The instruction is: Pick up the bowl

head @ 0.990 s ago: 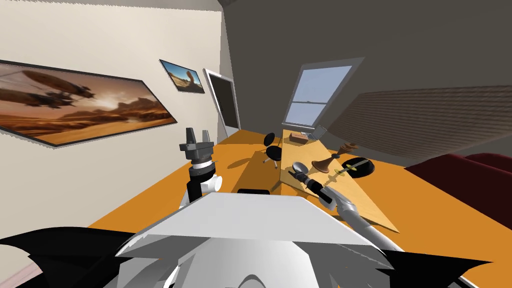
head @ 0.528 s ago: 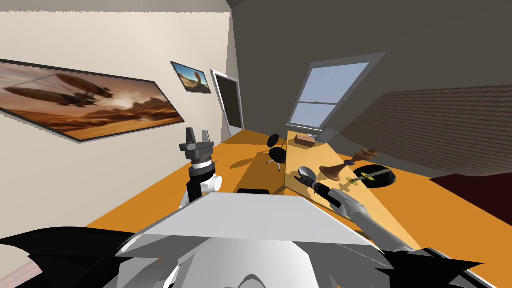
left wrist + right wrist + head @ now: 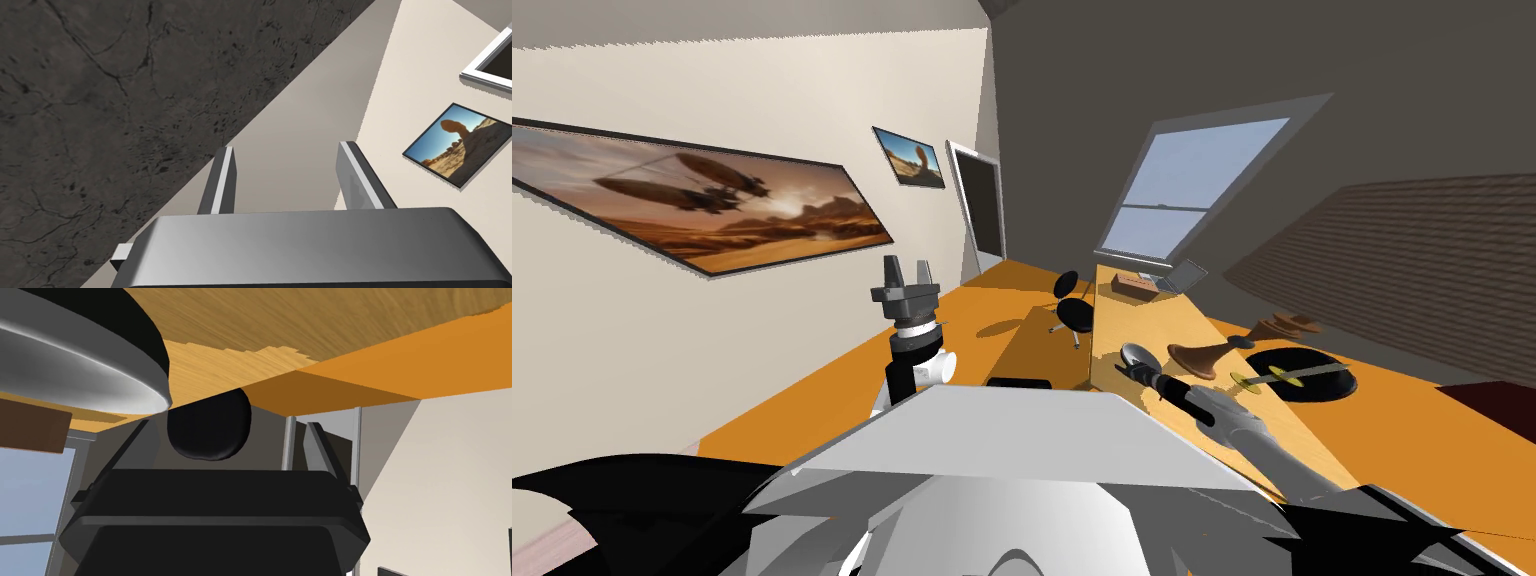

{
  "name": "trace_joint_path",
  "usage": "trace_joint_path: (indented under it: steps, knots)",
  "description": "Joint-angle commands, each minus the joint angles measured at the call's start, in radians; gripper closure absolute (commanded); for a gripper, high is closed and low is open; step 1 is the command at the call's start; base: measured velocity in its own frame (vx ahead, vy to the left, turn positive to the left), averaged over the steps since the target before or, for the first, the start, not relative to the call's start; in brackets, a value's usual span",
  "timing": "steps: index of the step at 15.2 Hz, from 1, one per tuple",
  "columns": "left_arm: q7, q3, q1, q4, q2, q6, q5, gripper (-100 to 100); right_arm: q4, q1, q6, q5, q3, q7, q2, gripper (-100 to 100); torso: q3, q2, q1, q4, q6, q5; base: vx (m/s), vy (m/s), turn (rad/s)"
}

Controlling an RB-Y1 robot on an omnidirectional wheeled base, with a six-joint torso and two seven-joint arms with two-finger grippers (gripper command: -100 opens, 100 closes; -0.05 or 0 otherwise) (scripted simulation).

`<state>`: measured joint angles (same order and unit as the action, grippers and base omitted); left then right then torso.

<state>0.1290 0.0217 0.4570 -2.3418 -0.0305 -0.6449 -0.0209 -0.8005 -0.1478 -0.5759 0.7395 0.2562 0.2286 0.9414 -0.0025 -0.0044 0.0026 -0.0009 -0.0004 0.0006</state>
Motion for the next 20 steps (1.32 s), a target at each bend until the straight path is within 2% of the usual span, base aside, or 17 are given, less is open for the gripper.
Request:
trace_joint_path:
  steps: [1,2,3,4,6,7,10,14,16,17,18,19,20]
  knots:
    - [0.000,0.000,0.000,0.000,0.000,0.000,0.000,0,0.031,-0.008,0.015,0.039,0.021,-0.009,0.027,-100,0.000,0.000,0.000,0.000,0.000,0.000,0.081,0.031,0.137]
    - [0.000,0.000,0.000,0.000,0.000,0.000,0.000,0,0.069,-0.005,0.013,0.064,0.033,-0.007,0.038,-100,0.000,0.000,0.000,0.000,0.000,0.000,0.119,0.042,0.204]
    - [0.000,0.000,0.000,0.000,0.000,0.000,0.000,0,0.069,-0.005,0.013,0.064,0.033,-0.007,0.038,-100,-0.001,-0.002,0.001,0.000,0.000,0.000,0.123,0.041,0.139]
    - [0.000,0.000,0.000,0.000,0.000,0.000,0.000,0,0.099,-0.003,0.012,0.087,0.045,-0.005,0.047,-100,-0.001,-0.002,0.001,0.000,0.000,0.000,0.114,0.037,0.108]
    - [0.000,0.000,0.000,0.000,0.000,0.000,0.000,0,0.105,-0.003,0.012,0.087,0.045,-0.005,0.047,-100,-0.001,-0.002,0.000,0.000,0.000,0.000,0.074,0.016,0.036]
    - [0.000,0.000,0.000,0.000,0.000,0.000,0.000,0,0.137,-0.003,0.010,0.108,0.058,-0.003,0.055,-100,0.000,0.000,0.000,0.000,0.001,0.000,0.047,0.010,0.066]
    - [0.000,0.000,0.000,0.000,0.000,0.000,0.000,0,0.166,-0.003,0.009,0.127,0.069,-0.002,0.061,-100,0.001,0.002,-0.001,0.000,0.000,0.000,0.055,0.005,0.087]
    - [0.000,0.000,0.000,0.000,0.000,0.000,0.000,0,0.250,-0.011,0.002,0.185,0.110,0.001,0.070,-100,0.000,0.000,-0.001,0.000,0.000,0.000,0.087,0.013,0.110]
    - [0.000,0.000,0.000,0.000,0.000,0.000,0.000,0,0.250,-0.011,0.002,0.185,0.110,0.001,0.070,-100,0.000,-0.001,-0.001,0.000,0.001,0.000,0.073,0.000,0.041]
    - [0.000,0.000,0.000,0.000,0.000,0.000,0.000,0,0.278,0.004,-0.014,0.179,0.102,0.025,0.060,-100,0.000,0.001,-0.001,0.000,0.001,0.000,0.026,-0.003,-0.004]
    - [0.000,0.000,0.000,0.000,0.000,0.000,0.000,0,0.265,-0.026,0.001,0.218,0.053,-0.002,0.039,-100,0.001,0.002,-0.001,0.000,0.001,0.000,-0.017,-0.016,0.230]
    - [0.000,0.000,0.000,0.000,0.000,0.000,0.000,0,0.265,-0.026,0.001,0.218,0.053,-0.002,0.039,-100,0.003,0.005,-0.002,0.001,0.000,0.000,-0.046,-0.033,0.279]
    - [0.000,0.000,0.000,0.000,0.000,0.000,0.000,0,0.259,-0.041,0.007,0.237,0.028,-0.014,0.029,-100,0.004,0.007,-0.003,0.001,0.000,-0.001,-0.051,-0.035,0.211]
